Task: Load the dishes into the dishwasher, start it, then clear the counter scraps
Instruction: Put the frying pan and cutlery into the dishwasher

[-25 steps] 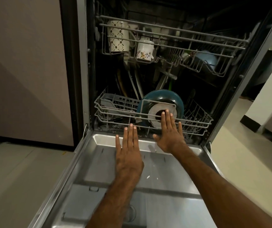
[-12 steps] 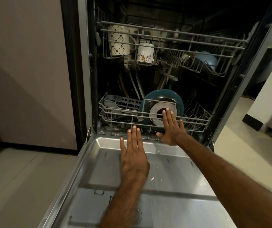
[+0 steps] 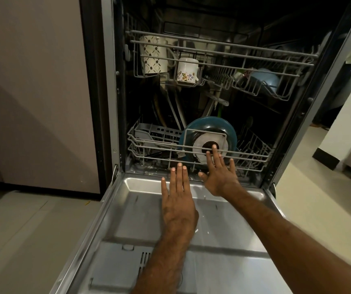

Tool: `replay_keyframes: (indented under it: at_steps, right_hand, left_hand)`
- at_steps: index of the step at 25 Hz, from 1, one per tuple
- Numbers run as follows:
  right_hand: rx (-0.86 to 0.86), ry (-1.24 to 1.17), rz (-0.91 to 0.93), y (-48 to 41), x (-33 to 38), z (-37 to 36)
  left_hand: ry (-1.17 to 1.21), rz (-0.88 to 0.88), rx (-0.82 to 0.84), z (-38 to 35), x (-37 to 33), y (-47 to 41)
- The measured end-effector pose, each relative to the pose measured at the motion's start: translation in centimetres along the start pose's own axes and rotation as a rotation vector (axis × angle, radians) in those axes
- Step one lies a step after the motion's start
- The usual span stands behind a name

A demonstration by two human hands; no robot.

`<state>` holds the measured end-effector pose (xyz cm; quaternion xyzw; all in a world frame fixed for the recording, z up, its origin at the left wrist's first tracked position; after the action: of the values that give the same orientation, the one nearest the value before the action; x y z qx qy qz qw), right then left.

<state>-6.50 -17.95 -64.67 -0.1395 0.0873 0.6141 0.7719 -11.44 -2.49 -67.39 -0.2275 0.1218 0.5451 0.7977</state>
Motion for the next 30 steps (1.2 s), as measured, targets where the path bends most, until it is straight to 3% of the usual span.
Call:
replay_keyframes:
  at_steps: [10, 17, 22, 24, 27, 30]
  right_hand:
    - [0.138, -0.206, 0.03, 1.5, -0.7, 4.2]
    - [0.019, -0.354, 0.102, 11.6, 1.3, 0.8]
    - [0.072, -0.516, 0.141, 18.4, 0.4, 2.8]
    - [0.154, -0.59, 0.082, 21.8, 0.4, 4.9]
    - [0.315, -0.799, -0.039, 29.4, 1.5, 8.1]
    - [0.534, -1.058, -0.339, 40.0, 2.8, 10.7]
  left_hand:
    - [0.015, -0.006, 0.028, 2.4, -1.1, 0.5]
    - [-0.112, -0.036, 0.187, 3.3, -4.4, 2.8]
    - [-0.074, -0.163, 0.257, 5.1, -6.9, 7.7]
    - [0.044, -0.088, 0.27, 7.0, -6.9, 11.2]
    - [0.267, 0.176, 0.244, 9.8, -6.8, 19.3]
    - [0.498, 0.617, 0.271, 12.0, -8.0, 28.8]
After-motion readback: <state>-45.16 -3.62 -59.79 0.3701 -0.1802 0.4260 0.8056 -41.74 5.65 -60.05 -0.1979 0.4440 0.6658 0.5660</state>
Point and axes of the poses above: each hand's wrist, its own y-axis away from the middle knuckle, its own z-axis out of the back of the hand, x = y × z, the point moved 1 cm from there along -y, towards the middle knuckle, and after that the axes turned 15 degrees about y, right-handed, at the moved point
